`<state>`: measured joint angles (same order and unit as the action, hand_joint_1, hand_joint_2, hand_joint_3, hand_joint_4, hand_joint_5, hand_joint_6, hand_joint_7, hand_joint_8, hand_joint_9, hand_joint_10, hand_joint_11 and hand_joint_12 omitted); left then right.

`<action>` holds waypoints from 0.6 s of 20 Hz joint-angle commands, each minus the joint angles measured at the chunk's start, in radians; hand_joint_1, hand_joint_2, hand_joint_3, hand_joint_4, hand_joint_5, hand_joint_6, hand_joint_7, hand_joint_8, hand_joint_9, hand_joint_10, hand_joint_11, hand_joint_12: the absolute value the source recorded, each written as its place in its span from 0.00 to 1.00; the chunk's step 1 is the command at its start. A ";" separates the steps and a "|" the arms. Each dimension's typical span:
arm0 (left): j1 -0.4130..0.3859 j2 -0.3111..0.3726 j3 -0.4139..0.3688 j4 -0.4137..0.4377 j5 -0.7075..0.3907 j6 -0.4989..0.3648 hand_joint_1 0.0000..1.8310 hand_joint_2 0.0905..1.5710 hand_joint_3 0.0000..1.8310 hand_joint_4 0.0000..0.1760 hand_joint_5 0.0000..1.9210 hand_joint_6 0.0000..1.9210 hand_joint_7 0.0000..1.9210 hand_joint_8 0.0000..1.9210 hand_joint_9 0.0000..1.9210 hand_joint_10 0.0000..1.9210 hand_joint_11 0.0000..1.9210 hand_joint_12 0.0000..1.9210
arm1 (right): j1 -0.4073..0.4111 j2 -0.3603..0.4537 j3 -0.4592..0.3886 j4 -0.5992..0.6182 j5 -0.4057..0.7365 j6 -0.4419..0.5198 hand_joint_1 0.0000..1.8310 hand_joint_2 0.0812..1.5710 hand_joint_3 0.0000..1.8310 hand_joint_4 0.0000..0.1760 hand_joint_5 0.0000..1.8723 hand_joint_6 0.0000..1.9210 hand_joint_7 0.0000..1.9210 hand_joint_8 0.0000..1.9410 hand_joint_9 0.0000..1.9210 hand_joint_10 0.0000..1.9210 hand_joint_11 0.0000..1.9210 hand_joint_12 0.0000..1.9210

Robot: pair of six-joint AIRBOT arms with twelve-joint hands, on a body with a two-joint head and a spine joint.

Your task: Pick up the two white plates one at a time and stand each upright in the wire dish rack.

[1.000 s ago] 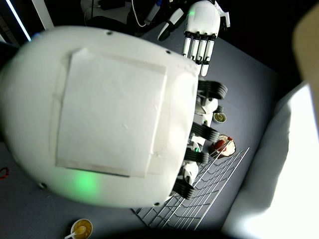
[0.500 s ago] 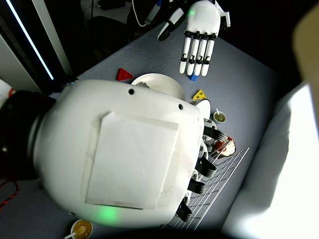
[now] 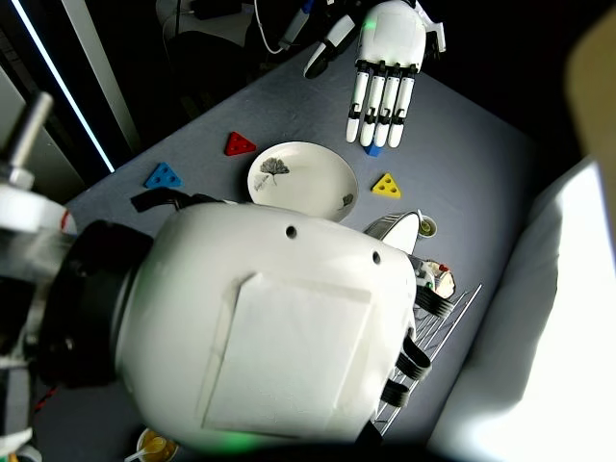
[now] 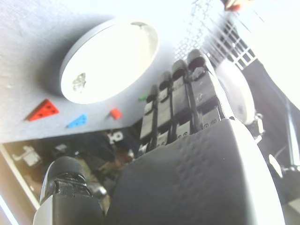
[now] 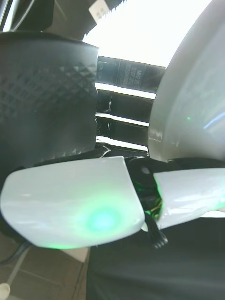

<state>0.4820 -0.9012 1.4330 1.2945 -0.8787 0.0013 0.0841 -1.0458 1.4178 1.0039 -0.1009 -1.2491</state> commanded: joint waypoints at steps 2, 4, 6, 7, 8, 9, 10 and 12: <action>-0.011 0.004 0.000 -0.065 -0.048 -0.001 0.00 0.61 0.00 0.00 0.05 0.00 0.09 0.00 0.09 0.01 0.09 0.01 | 0.010 -0.010 0.032 0.074 0.085 0.023 0.82 0.65 0.00 0.00 0.52 0.49 0.59 0.22 0.59 0.36 0.53 0.70; -0.010 0.004 0.004 -0.065 -0.070 -0.001 0.00 0.61 0.00 0.00 0.05 0.00 0.09 0.00 0.09 0.00 0.09 0.01 | 0.010 -0.022 0.049 0.077 0.086 0.023 0.82 0.65 0.00 0.00 0.51 0.50 0.58 0.25 0.58 0.38 0.52 0.71; -0.009 0.004 0.006 -0.063 -0.079 -0.001 0.00 0.61 0.00 0.00 0.05 0.00 0.08 0.00 0.08 0.00 0.09 0.00 | 0.007 -0.027 0.056 0.077 0.094 0.023 0.82 0.65 0.00 0.00 0.52 0.50 0.58 0.25 0.58 0.38 0.52 0.71; -0.008 0.003 0.007 -0.060 -0.084 -0.001 0.00 0.61 0.00 0.00 0.05 0.00 0.08 0.00 0.08 0.00 0.09 0.00 | 0.006 -0.032 0.061 0.077 0.096 0.023 0.82 0.65 0.00 0.00 0.52 0.50 0.58 0.25 0.58 0.38 0.52 0.71; -0.006 0.003 0.008 -0.057 -0.094 -0.001 0.00 0.60 0.00 0.00 0.06 0.01 0.09 0.00 0.09 0.00 0.09 0.01 | 0.005 -0.040 0.072 0.081 0.096 0.024 0.82 0.65 0.00 0.00 0.53 0.49 0.58 0.24 0.58 0.37 0.53 0.69; -0.004 0.003 0.010 -0.051 -0.110 -0.001 0.00 0.60 0.00 0.00 0.06 0.01 0.09 0.00 0.09 0.00 0.09 0.01 | 0.002 -0.045 0.082 0.091 0.096 0.024 0.82 0.65 0.00 0.00 0.53 0.49 0.58 0.24 0.58 0.37 0.53 0.69; -0.004 0.001 0.011 -0.044 -0.119 -0.001 0.00 0.61 0.00 0.00 0.05 0.00 0.09 0.00 0.08 0.00 0.08 0.00 | -0.002 -0.049 0.090 0.097 0.096 0.024 0.82 0.65 0.00 0.00 0.52 0.50 0.58 0.25 0.59 0.36 0.54 0.67; -0.003 -0.002 0.014 -0.038 -0.141 -0.001 0.00 0.61 0.00 0.00 0.05 0.00 0.07 0.00 0.07 0.00 0.07 0.00 | -0.024 -0.062 0.109 0.108 0.093 0.024 0.82 0.66 0.00 0.00 0.50 0.53 0.55 0.30 0.57 0.38 0.53 0.69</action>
<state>0.4850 -0.9024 1.4422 1.3293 -0.9623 0.0013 0.0399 -1.1202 1.5261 1.0962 -0.0837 -1.2419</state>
